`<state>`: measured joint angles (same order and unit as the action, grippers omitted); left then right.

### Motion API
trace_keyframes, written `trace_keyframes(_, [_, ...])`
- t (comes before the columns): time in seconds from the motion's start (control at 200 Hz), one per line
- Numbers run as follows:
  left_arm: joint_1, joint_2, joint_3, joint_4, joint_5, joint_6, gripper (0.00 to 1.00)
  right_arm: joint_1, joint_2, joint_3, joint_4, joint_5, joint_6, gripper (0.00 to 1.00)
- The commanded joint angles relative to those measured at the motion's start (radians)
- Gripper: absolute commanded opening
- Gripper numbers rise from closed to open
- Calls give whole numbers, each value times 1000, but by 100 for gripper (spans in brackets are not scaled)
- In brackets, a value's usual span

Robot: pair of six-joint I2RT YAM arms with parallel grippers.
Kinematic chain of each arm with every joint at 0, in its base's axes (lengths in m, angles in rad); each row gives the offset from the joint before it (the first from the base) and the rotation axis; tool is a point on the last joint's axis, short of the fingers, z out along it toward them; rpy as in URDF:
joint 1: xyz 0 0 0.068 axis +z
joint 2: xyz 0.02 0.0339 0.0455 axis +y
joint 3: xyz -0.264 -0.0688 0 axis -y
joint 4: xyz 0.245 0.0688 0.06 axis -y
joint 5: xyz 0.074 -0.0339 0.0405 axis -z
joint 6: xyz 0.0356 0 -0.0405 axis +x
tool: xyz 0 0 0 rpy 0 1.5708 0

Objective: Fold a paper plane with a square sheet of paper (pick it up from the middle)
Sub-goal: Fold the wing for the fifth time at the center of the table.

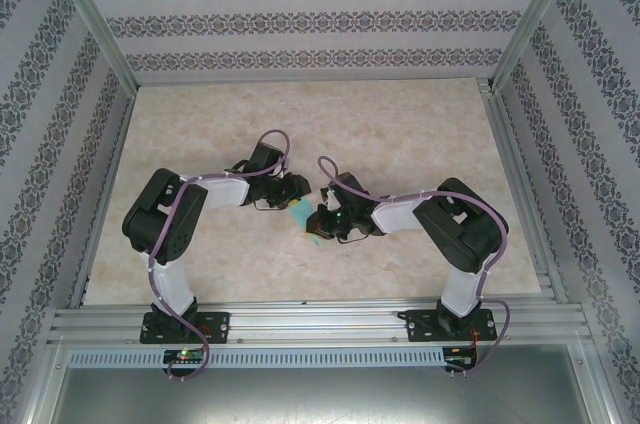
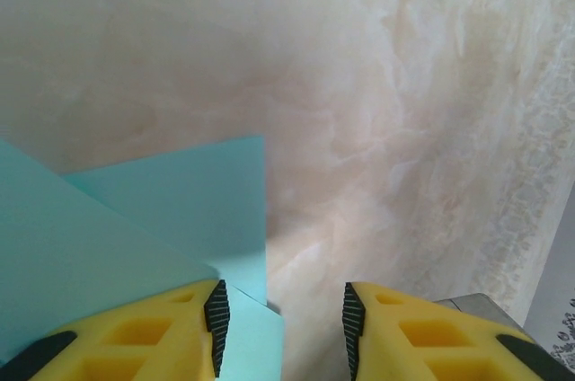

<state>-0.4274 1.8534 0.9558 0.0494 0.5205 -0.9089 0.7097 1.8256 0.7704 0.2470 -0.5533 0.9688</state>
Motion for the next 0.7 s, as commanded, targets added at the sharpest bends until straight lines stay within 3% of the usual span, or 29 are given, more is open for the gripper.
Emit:
trace_keyframes(0.0, [43, 1, -39, -47, -64, -7, 42, 18, 67, -45, -141, 49, -16, 4])
trace_keyframes(0.694, [238, 4, -35, -47, 20, 101, 42, 19, 67, -37, -149, -15, -47, 0])
